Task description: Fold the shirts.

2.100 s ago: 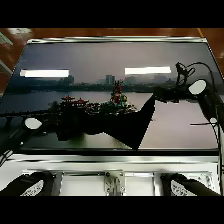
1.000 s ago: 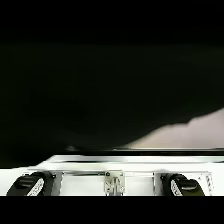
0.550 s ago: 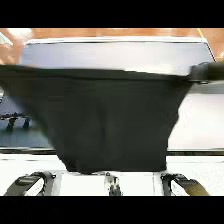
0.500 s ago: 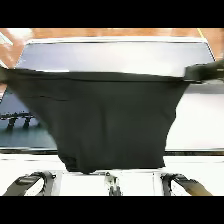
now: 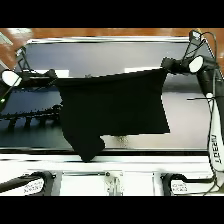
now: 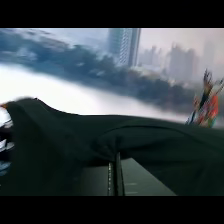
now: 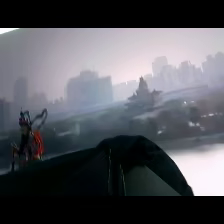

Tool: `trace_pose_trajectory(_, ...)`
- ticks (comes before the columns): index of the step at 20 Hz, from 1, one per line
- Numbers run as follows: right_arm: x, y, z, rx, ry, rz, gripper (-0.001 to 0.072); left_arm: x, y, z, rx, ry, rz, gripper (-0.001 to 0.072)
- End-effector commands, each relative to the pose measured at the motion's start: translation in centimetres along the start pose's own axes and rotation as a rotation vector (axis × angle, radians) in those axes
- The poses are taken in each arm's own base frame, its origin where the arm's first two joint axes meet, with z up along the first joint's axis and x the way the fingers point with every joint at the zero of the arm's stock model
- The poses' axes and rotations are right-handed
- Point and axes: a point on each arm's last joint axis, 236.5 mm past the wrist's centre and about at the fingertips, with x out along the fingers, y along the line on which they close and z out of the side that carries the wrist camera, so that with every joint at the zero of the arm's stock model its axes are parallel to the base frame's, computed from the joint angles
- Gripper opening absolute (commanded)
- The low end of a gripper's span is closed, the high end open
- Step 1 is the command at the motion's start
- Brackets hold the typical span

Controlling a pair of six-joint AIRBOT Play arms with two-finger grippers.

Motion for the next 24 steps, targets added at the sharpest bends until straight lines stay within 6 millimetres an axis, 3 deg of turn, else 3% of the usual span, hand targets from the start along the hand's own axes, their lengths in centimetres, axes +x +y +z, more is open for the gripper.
trace_pose_trajectory(1,4.4,0.0,-1.6,0.120,0.014,0.037,0.0063,5.4,0.3,-1.9,-0.131,0.048,-0.042,0.0041)
trace_pose_trajectory(3,6.0,0.2,-5.3,0.174,0.140,0.054,0.0095,6.9,0.6,-5.6,-0.165,0.178,-0.024,0.0084)
trace_pose_trajectory(4,6.4,0.5,-6.5,0.202,0.184,0.069,0.0282,7.1,0.9,-7.1,-0.216,0.240,-0.006,0.0252)
trace_pose_trajectory(5,6.3,1.0,-7.2,0.212,0.218,0.085,0.0607,6.8,1.5,-8.2,-0.261,0.296,0.012,0.0558)
trace_pose_trajectory(6,5.5,1.4,-7.4,0.182,0.243,0.097,0.0671,5.7,2.3,-9.0,-0.285,0.359,0.029,0.0716)
trace_pose_trajectory(8,2.4,0.7,-6.5,0.028,0.277,0.090,0.0671,1.8,4.5,-9.5,-0.260,0.508,0.042,0.0716)
trace_pose_trajectory(10,-2.4,-3.0,-5.8,-0.163,0.330,-0.003,0.0671,-3.5,6.3,-9.6,-0.188,0.626,0.020,0.0714)
trace_pose_trajectory(12,-8.4,-10.0,-8.3,-0.211,0.524,-0.190,0.0653,-8.6,7.8,-10.5,-0.157,0.679,0.034,0.0714)
trace_pose_trajectory(13,-10.9,-12.5,-10.4,-0.161,0.638,-0.232,0.0613,-10.5,9.0,-11.5,-0.151,0.686,0.082,0.0715)
trace_pose_trajectory(14,-12.2,-13.2,-11.9,-0.031,0.671,-0.182,0.0613,-11.6,10.3,-13.0,-0.153,0.690,0.132,0.0715)
trace_pose_trajectory(16,-12.9,-11.9,-14.6,0.152,0.705,0.020,0.0615,-12.0,11.9,-18.0,-0.176,0.719,0.164,0.0715)
trace_pose_trajectory(19,-13.8,-11.2,-19.0,0.294,0.788,0.159,0.0616,-10.0,13.2,-25.1,-0.252,0.726,0.152,0.0713)
trace_pose_trajectory(21,-13.7,-11.2,-21.0,0.323,0.833,0.166,0.0616,-7.8,12.3,-27.0,-0.311,0.688,0.069,0.0708)
trace_pose_trajectory(24,-13.0,-10.5,-22.2,0.322,0.852,0.170,0.0617,-5.7,11.9,-28.6,-0.385,0.679,0.028,0.0697)
